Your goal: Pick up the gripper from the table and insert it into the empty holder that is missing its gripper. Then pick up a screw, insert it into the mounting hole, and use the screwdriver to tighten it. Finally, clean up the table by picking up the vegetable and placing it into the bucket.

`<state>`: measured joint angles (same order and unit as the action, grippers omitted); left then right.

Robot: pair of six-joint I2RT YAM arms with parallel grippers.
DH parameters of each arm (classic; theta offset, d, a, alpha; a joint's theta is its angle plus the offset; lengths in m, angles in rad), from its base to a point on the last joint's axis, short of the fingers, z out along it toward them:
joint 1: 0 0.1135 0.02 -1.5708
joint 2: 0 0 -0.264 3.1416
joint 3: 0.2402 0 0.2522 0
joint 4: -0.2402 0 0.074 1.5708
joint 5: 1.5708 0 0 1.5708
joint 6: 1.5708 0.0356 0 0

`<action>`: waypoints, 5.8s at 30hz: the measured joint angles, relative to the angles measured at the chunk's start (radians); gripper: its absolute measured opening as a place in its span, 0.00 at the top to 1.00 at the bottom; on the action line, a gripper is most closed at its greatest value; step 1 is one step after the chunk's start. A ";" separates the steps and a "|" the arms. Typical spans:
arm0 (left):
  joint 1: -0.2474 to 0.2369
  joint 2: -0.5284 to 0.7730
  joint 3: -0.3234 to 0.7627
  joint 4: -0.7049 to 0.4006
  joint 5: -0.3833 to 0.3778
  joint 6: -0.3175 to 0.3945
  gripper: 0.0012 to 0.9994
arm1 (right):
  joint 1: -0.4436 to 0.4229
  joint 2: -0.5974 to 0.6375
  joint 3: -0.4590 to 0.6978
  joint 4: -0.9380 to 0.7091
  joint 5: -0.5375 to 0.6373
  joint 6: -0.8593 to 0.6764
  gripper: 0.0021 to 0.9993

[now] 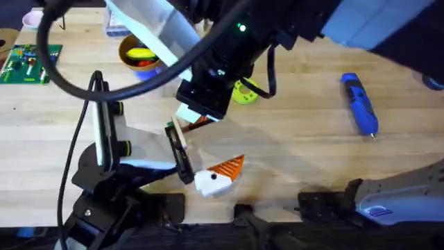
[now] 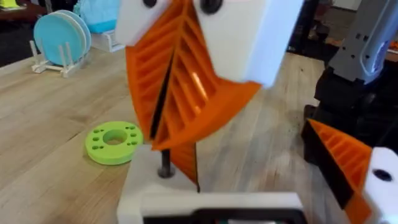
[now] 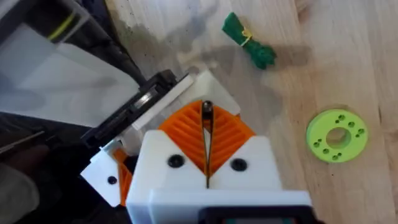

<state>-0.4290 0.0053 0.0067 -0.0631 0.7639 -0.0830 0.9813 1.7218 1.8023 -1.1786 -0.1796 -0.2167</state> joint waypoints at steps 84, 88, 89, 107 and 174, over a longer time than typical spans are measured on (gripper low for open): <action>-0.001 0.000 0.000 0.000 0.003 0.000 0.01 | -0.077 -0.026 0.068 -0.029 0.005 0.000 0.07; -0.001 0.000 0.000 0.000 0.003 0.000 0.01 | -0.156 -0.078 0.081 -0.029 0.006 0.001 0.06; -0.001 0.000 0.000 0.000 0.003 0.000 0.01 | -0.178 -0.090 0.081 -0.029 0.006 0.000 0.06; -0.001 0.000 0.000 0.000 0.003 0.000 0.01 | -0.473 -0.180 0.082 -0.031 0.006 0.001 0.05; -0.001 0.000 0.000 0.001 -0.005 0.083 1.00 | -1.302 -0.315 -0.475 0.153 0.128 -0.010 0.05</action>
<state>-0.4297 0.0055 0.0067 -0.0620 0.7589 0.0001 -0.3202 1.4063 1.3277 -1.0256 -0.0521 -0.2265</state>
